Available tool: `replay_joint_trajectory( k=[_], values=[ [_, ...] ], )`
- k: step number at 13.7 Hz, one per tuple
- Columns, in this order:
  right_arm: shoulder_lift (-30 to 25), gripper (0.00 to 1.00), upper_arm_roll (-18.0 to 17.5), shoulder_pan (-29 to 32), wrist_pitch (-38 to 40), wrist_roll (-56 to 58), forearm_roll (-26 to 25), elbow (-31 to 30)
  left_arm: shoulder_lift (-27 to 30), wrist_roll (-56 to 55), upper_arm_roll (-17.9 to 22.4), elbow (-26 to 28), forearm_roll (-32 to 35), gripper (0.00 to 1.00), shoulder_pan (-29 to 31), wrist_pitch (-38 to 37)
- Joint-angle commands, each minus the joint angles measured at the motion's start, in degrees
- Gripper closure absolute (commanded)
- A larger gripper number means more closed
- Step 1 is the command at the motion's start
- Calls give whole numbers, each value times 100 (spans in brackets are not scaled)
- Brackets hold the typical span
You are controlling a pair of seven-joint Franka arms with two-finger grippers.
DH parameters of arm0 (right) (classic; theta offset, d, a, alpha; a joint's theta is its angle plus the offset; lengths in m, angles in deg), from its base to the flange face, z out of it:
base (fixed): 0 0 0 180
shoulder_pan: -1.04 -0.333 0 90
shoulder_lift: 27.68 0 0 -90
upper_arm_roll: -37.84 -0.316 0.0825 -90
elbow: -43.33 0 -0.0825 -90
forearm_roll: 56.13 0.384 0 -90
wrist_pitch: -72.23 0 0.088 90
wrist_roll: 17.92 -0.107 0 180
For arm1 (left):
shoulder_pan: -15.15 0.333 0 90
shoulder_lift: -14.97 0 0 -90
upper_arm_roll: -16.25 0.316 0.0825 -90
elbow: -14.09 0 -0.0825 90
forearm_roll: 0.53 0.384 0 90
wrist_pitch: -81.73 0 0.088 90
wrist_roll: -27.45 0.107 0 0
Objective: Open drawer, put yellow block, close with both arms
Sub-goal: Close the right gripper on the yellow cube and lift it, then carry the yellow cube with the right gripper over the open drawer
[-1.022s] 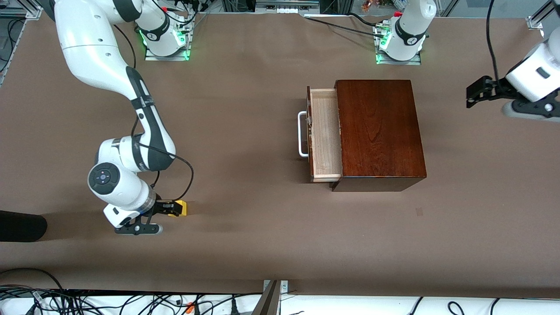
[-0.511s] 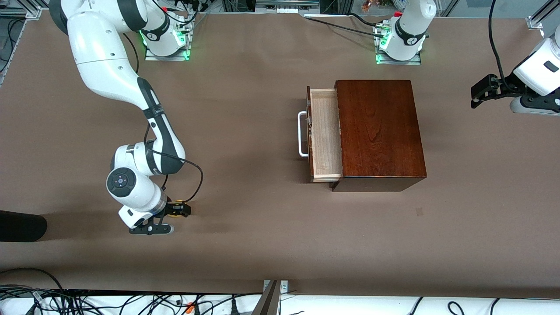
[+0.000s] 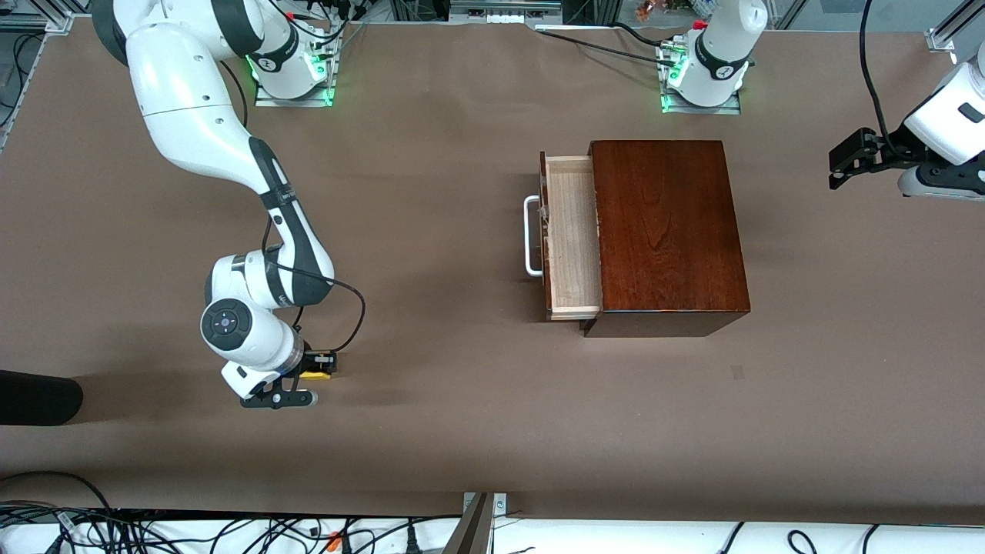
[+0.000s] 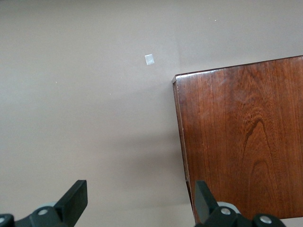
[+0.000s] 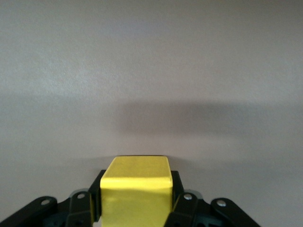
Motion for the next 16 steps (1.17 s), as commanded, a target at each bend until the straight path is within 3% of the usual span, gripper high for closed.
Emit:
replay_joint_trajectory(
  k=[1,6,9,12,14,16],
  values=[
    [-567,100,-4,60,867,110,121,23,65,49,6,-16,-134,0,34,7],
    [-1903,100,-4,-45,2801,-38,121,6,65,58,-11,-8,-134,0,34,7],
    [-2501,100,-161,-316,3724,-1159,130,-38,74,49,-11,-16,-143,0,34,7],
    [-2810,100,-871,-441,4166,-3178,130,-47,65,58,-20,-16,-134,0,34,7],
    [-2828,100,-1539,-449,4149,-4733,104,-39,65,49,-20,-16,-143,0,25,7],
    [-2811,100,-1936,-598,3966,-6167,112,-39,65,49,-20,-8,-143,0,25,7]
  ],
)
